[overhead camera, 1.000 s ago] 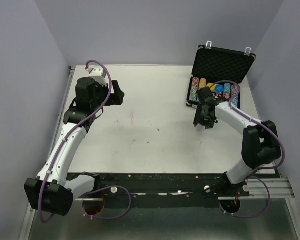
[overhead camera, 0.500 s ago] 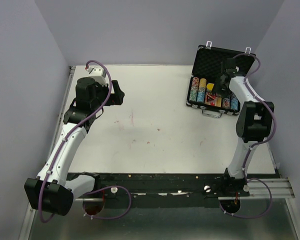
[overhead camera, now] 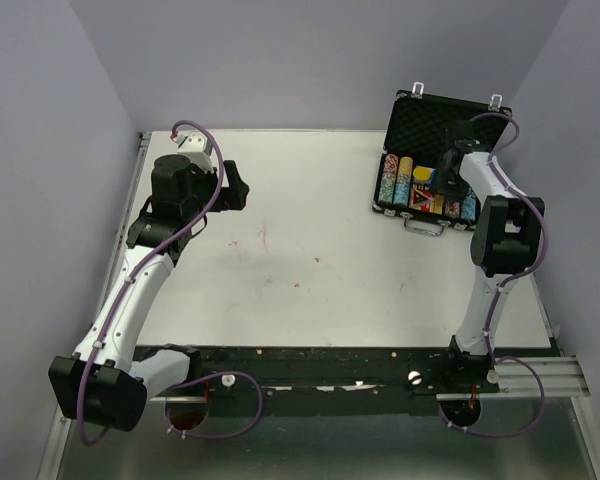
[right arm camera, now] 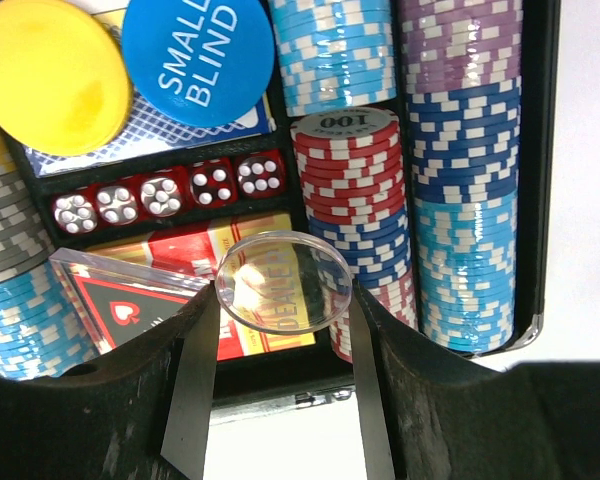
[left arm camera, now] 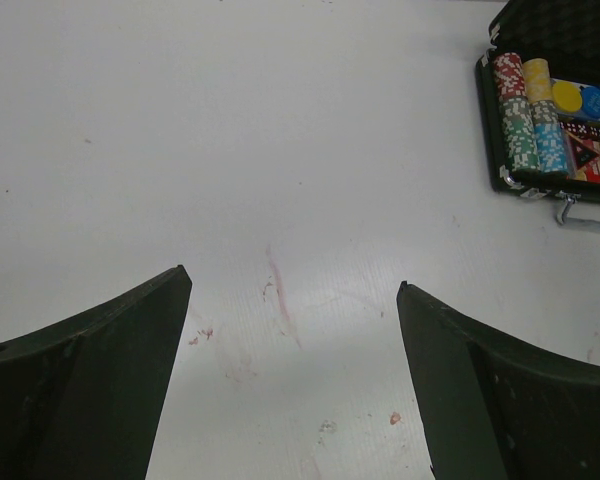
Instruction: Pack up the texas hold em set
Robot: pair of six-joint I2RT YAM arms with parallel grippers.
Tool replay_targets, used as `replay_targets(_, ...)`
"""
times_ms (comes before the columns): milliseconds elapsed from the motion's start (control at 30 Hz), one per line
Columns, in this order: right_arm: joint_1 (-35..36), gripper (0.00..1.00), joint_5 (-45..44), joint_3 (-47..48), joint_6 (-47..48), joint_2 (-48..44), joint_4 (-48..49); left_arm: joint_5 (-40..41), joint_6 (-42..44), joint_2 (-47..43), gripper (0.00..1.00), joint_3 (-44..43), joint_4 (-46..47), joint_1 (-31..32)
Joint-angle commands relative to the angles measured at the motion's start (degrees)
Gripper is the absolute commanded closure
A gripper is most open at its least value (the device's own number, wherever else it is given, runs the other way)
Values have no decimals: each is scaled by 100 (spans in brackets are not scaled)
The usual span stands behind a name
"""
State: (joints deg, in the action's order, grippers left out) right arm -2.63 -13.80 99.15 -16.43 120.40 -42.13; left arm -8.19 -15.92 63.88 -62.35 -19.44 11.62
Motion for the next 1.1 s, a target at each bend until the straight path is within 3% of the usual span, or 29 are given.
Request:
replay_targets(0,-53,58,-70,78,104,142,-304,63,45,-24,1,-181,-42,-45)
replay_targets(733,-44,57,255,-221,131,19,-411,45,28,-24,1,-172,-33,-37)
replay_targets(1067,-71,57,167,1474,78,686,-735,124,72,-24,1,-181,-60,-37)
